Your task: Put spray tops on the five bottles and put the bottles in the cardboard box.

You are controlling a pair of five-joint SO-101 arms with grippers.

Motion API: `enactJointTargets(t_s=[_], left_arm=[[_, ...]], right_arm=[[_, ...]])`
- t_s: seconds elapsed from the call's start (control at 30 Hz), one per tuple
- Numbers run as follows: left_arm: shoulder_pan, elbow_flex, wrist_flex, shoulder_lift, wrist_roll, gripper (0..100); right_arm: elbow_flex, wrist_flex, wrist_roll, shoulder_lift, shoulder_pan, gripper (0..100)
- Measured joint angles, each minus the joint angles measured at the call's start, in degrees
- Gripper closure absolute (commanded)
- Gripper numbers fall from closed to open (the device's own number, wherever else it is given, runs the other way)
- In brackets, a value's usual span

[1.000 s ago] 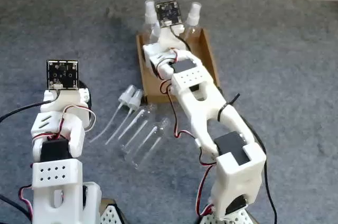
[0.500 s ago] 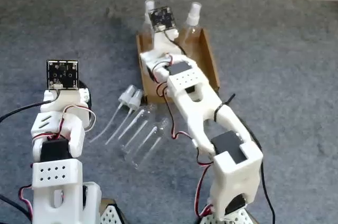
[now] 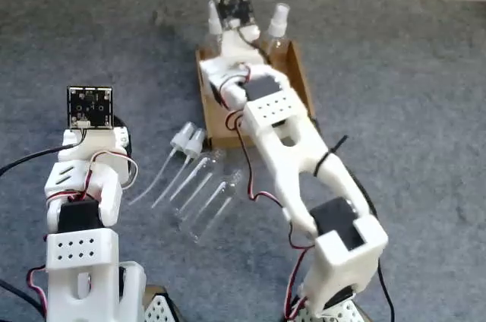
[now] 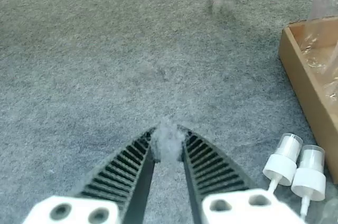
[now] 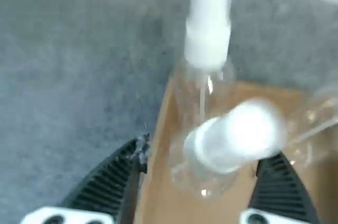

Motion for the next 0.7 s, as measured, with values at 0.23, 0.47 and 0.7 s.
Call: enactJointTargets(t_s=[0.23, 0.47, 0.7], left_arm=[[0.0, 0.0, 0.0, 0.0, 0.0, 100], [0.0, 0.0, 0.0, 0.0, 0.0, 100], [0.0, 0.0, 0.0, 0.0, 0.0, 100]], right_arm=[[-4.5, 17.5, 0.0, -10.5, -0.2, 85.8], [6.4, 27.5, -3.2, -22.2, -7.1, 93.8], [30.8, 23.9, -6.9, -34.9, -16.1, 90.1]])
